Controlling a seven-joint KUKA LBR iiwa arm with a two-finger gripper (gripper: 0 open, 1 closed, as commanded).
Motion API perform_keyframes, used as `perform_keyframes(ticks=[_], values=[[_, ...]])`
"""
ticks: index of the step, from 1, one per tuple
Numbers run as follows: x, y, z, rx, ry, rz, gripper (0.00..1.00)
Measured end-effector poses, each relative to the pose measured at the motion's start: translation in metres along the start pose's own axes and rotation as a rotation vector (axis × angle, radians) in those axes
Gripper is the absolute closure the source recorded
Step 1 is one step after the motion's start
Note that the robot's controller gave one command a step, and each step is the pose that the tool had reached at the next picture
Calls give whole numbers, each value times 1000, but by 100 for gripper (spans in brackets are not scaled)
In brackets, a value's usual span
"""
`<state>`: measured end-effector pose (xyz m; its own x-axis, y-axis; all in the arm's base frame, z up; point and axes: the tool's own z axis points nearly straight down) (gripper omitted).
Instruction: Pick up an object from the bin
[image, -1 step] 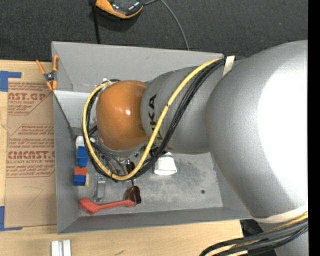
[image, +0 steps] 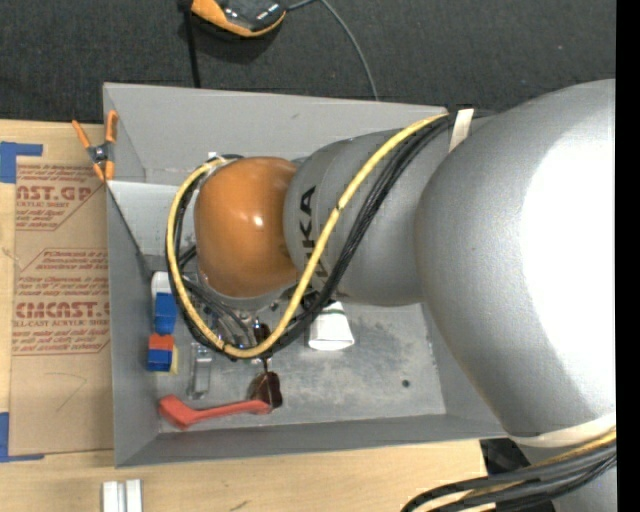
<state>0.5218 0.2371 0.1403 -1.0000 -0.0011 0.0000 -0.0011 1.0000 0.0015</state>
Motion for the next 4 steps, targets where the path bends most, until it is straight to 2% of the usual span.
perform_keyframes(ticks=[1, 2, 3, 4], values=[[1, 1, 5, 0, 1, 49, 0], [0, -2, 33, 0, 0, 33, 0], [-6, -14, 68, 10, 6, -224, 100], [-6, -14, 68, 9, 6, -224, 100]])
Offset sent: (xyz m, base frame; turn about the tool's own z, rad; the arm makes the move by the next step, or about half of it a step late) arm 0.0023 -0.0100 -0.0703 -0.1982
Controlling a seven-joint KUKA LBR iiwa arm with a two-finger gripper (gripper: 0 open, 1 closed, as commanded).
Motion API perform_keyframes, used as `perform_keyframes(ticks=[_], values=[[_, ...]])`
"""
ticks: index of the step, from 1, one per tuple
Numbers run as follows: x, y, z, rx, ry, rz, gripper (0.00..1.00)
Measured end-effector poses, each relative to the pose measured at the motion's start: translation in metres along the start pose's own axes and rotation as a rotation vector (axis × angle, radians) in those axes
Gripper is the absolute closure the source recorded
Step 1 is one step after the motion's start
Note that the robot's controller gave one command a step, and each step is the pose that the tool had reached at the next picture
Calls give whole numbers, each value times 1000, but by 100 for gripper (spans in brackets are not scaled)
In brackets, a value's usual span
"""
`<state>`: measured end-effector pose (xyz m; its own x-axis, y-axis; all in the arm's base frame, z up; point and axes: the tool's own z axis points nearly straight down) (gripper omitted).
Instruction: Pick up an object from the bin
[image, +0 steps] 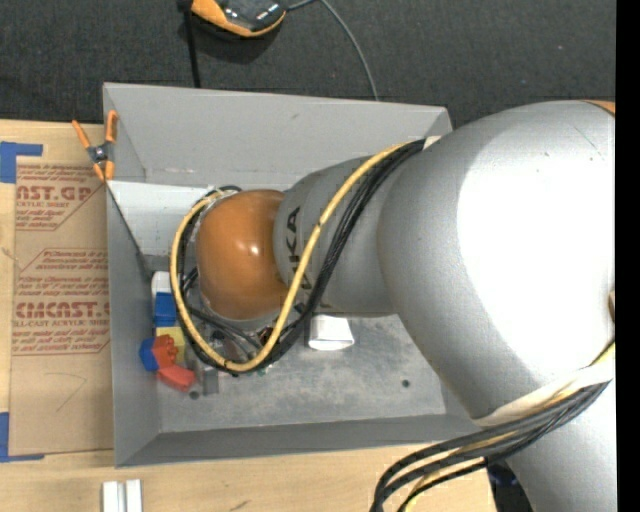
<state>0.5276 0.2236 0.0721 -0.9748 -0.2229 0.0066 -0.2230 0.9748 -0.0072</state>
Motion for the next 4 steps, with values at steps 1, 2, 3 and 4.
perform_keyframes(ticks=[1, 2, 3, 4], values=[[-58, -15, -46, -1, -6, 96, 0], [-57, -15, -45, -1, -3, 96, 0], [-44, -26, -59, -1, 3, 11, 0], [-30, -37, -98, 3, -4, -236, 0]])
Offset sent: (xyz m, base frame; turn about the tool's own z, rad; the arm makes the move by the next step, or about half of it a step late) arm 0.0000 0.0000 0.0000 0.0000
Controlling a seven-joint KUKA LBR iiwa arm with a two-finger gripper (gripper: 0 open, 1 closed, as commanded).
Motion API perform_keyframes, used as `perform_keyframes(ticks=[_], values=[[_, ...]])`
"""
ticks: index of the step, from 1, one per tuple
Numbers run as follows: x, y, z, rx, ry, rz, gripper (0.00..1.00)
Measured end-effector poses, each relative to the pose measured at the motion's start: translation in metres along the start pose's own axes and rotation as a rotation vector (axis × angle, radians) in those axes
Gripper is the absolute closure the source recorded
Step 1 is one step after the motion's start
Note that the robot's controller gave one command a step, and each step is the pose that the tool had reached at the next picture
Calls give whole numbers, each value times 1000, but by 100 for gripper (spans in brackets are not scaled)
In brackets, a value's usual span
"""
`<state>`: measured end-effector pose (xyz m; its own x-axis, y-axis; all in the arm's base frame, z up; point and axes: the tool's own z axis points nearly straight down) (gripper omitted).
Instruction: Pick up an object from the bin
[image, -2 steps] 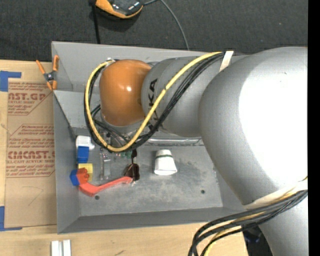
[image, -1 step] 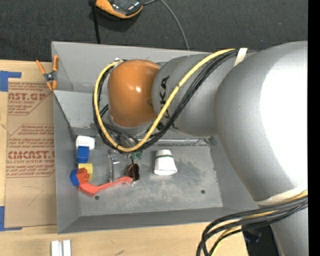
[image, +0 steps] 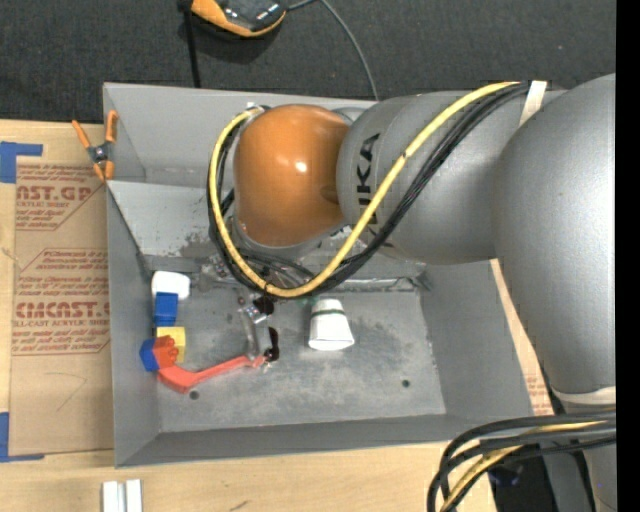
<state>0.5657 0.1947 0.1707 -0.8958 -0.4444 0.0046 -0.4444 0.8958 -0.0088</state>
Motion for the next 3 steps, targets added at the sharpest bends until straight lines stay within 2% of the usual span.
perform_keyframes(ticks=[1, 2, 3], values=[[8, 6, -8, -4, -5, -160, 0], [18, 2, 19, -4, -4, -38, 0], [25, -2, 35, -4, 0, -190, 0]])
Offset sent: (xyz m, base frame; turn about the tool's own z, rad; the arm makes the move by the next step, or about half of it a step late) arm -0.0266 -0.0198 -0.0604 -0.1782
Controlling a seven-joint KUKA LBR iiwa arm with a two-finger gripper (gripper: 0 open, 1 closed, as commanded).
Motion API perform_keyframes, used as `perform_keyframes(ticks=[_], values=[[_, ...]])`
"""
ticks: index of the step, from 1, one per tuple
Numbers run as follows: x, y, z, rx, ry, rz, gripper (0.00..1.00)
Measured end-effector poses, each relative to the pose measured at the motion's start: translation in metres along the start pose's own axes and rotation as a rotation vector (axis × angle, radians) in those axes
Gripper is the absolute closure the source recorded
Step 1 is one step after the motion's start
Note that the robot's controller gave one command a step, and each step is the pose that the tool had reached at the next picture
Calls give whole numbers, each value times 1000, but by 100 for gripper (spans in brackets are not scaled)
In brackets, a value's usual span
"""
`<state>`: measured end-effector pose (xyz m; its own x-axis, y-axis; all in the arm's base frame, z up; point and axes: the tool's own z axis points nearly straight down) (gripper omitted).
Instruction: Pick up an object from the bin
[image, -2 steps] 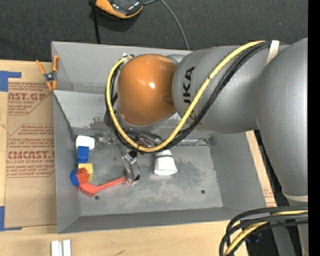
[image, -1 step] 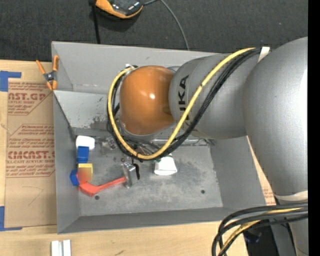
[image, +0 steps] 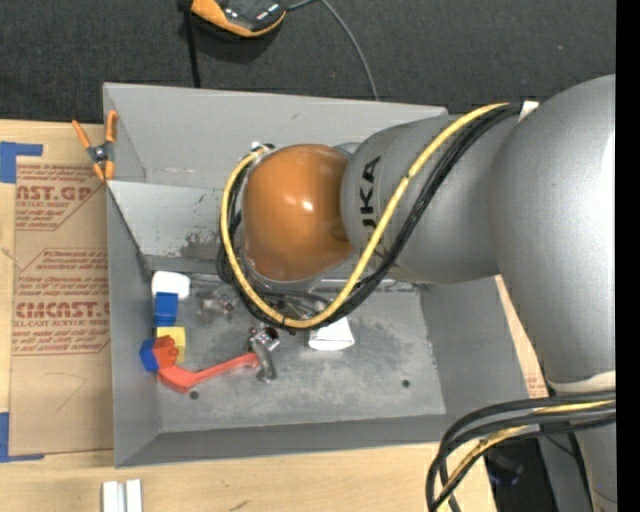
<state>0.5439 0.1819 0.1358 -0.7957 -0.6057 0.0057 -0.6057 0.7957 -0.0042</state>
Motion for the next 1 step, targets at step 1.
perform_keyframes(ticks=[1], values=[[7, 8, 6, 2, -5, -204, 0]])
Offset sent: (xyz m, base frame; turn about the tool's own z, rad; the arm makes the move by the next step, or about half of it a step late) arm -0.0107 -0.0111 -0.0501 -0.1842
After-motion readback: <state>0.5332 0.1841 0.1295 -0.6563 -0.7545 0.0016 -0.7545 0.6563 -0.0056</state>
